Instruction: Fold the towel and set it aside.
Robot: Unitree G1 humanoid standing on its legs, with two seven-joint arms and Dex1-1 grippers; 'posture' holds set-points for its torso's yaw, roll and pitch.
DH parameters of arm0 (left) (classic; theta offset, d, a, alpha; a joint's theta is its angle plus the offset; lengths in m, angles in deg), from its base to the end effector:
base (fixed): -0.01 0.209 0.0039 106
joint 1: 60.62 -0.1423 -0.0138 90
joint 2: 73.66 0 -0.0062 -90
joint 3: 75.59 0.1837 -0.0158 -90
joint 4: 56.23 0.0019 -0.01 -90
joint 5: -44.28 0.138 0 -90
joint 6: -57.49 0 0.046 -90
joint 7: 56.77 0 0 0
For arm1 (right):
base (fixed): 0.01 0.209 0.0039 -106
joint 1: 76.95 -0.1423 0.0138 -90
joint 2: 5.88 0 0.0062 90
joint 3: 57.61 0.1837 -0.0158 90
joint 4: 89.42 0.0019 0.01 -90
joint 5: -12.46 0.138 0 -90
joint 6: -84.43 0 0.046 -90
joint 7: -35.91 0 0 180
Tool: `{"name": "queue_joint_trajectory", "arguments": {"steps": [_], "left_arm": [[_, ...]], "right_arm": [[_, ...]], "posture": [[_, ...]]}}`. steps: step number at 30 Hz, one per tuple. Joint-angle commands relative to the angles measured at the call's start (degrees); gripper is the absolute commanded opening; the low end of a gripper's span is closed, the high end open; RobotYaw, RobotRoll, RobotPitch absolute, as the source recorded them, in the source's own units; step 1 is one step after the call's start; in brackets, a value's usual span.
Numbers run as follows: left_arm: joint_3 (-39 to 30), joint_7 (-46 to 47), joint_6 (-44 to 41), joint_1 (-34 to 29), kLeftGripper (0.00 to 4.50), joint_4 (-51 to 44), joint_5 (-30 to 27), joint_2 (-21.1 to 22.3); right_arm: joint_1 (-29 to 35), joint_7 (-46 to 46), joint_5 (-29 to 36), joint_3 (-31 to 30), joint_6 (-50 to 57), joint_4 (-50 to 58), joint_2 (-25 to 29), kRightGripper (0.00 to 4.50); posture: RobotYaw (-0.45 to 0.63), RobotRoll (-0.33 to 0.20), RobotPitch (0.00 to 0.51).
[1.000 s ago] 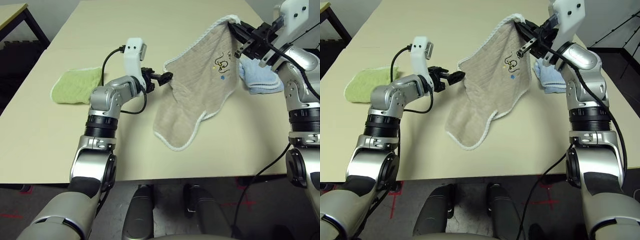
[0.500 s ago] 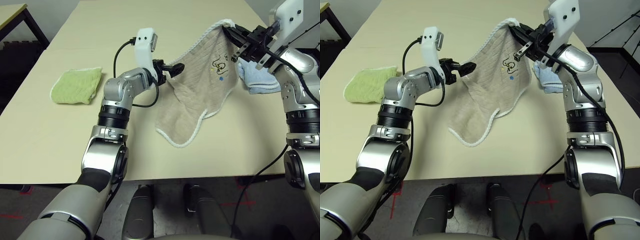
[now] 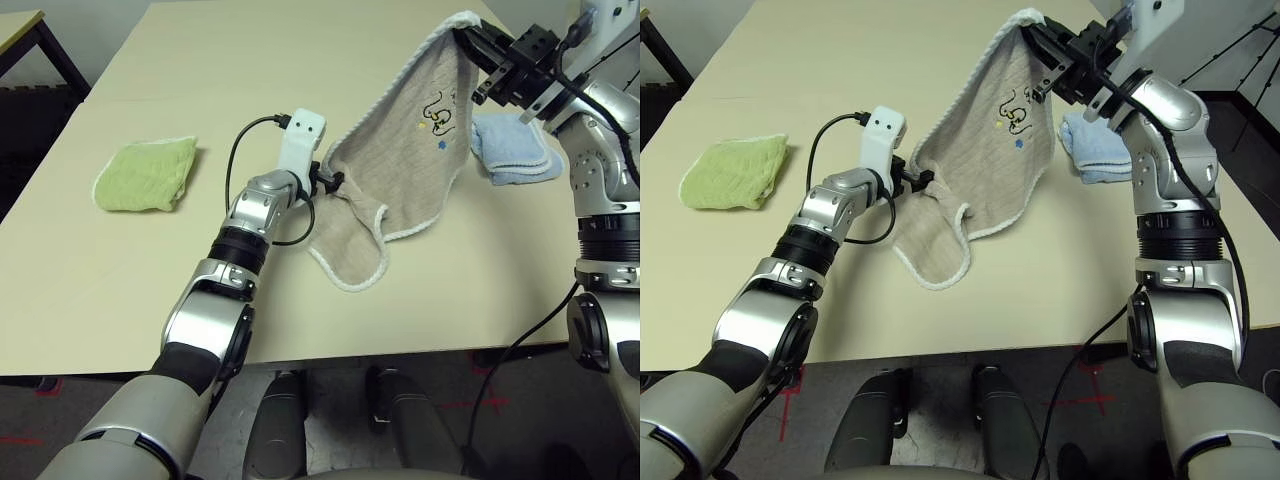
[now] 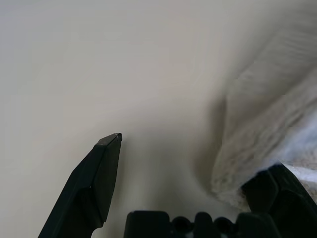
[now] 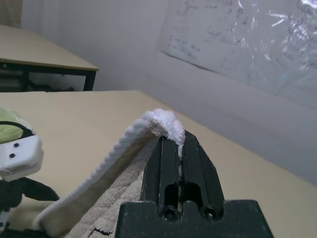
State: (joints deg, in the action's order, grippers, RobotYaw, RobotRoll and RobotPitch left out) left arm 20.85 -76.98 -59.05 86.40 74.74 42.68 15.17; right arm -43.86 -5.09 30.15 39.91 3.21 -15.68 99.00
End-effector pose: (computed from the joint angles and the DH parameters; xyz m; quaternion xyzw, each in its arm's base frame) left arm 0.3583 0.1440 0.1728 0.1506 0.1245 -0.1988 0.9604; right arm 0.3136 -0.2216 0.2932 -0.1521 -0.2656 0.3093 0.9003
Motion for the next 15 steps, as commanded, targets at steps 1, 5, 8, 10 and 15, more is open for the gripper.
{"name": "queue_joint_trajectory", "arguments": {"steps": [1, 5, 8, 10, 15], "left_arm": [[-0.1, -1.3, -0.4, -2.7, 4.50, -1.8, 2.0, 3.6], [-0.8, -3.0, -2.2, -6.5, 4.50, -6.0, 2.7, 9.6], [-1.4, -3.9, -3.6, -9.0, 4.50, -9.2, 2.7, 12.8], [-1.7, -4.3, -4.4, -10.2, 4.50, -10.8, 2.5, 14.2], [-3.4, -5.5, -7.1, -12.2, 4.50, -17.1, 0.4, 14.4]], "right_arm": [[-1.0, 0.0, -0.3, 1.3, -1.7, -1.6, 1.1, 0.03], [-1.5, -0.2, -0.7, 1.5, -2.8, -3.4, 1.8, 0.03], [-1.9, -0.5, -1.0, 1.6, -3.6, -4.9, 1.9, 0.03], [-2.2, -0.7, -1.1, 1.5, -4.1, -5.9, 1.8, 0.03], [-2.5, -1.0, -1.3, 1.2, -4.8, -6.9, 1.4, 0.03]], "posture": [[0.11, 0.000, 0.166], [0.13, 0.000, 0.169], [0.14, 0.000, 0.172], [0.15, 0.000, 0.171], [0.16, 0.000, 0.172]]}}
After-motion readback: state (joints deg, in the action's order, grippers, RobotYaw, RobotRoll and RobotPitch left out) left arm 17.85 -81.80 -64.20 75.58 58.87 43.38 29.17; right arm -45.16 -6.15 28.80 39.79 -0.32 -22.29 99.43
